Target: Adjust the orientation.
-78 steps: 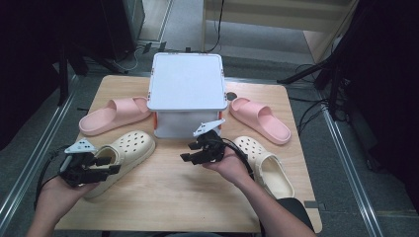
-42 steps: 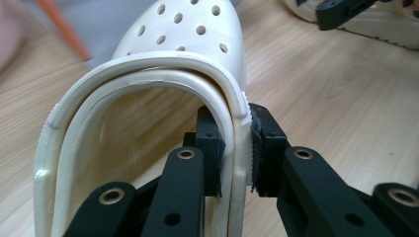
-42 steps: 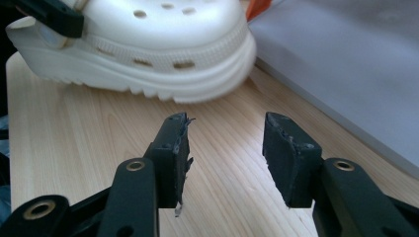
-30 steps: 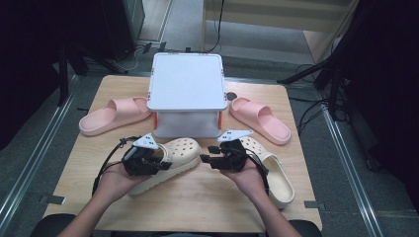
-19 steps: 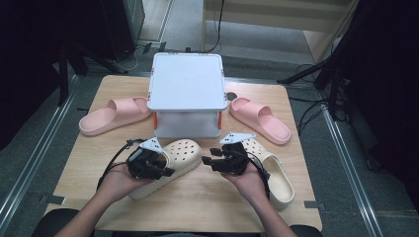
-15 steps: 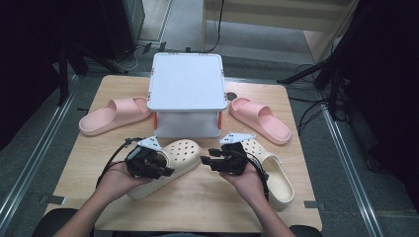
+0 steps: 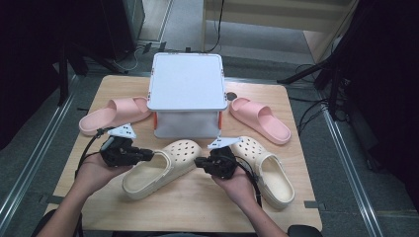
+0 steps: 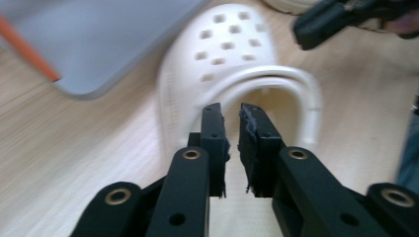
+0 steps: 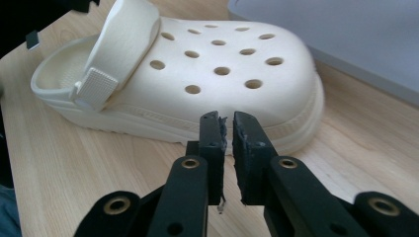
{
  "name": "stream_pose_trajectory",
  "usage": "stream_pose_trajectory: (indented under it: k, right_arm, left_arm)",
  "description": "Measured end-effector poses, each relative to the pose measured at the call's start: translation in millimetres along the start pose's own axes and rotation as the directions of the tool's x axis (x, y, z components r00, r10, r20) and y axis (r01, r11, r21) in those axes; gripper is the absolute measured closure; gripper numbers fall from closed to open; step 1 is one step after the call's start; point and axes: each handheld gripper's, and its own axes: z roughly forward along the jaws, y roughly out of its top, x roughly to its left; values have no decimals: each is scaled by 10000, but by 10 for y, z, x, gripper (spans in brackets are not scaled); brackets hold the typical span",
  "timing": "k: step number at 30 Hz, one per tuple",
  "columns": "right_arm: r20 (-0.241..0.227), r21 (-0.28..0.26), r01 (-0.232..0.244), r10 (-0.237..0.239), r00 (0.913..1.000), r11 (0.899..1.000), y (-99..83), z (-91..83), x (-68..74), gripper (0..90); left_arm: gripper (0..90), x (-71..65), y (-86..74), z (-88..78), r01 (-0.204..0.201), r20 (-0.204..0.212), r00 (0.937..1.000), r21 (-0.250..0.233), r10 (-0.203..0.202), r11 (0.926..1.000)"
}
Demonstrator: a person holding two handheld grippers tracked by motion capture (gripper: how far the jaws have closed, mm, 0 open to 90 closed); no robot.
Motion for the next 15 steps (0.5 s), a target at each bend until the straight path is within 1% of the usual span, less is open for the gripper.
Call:
stream_pose_trajectory:
  k: [2,3,4,7,9,10,12,14,15]
  right_arm:
    - [43,-15,14,-14,10000,10000,-1,49,20,855]
    - [83,-12,-11,11,10000,10000,-4,67,27,862]
    - [38,17,-98,98,9999,10000,-9,79,34,872]
    - [-70,16,-259,259,9996,9997,-20,114,41,888]
    - [-44,62,-219,219,9997,9997,-20,130,43,888]
    - [-33,82,-172,172,9998,9998,-21,135,36,888]
    - [-51,140,-102,102,9999,9999,-23,139,22,888]
    - [-26,154,-103,103,9999,9998,-25,140,17,885]
    - [-16,158,-103,103,9999,9998,-25,144,18,881]
  left_arm:
    - [817,89,-28,38,348,-146,9993,317,-343,9989]
    - [817,116,-40,59,443,-191,9989,401,-435,9982]
    - [817,131,-46,70,433,-239,9988,461,-422,9980]
    - [803,172,-54,77,431,-265,9988,316,-423,9986]
    - [799,200,-58,61,447,-387,9983,235,-438,9987]
    - [802,217,-64,50,537,-492,9974,189,-527,9984]
    - [811,263,-82,36,706,-532,9961,94,-700,9975]
    - [817,302,-103,62,734,-618,9955,314,-714,9968]
    - [817,318,-116,95,756,-585,9956,429,-730,9962]
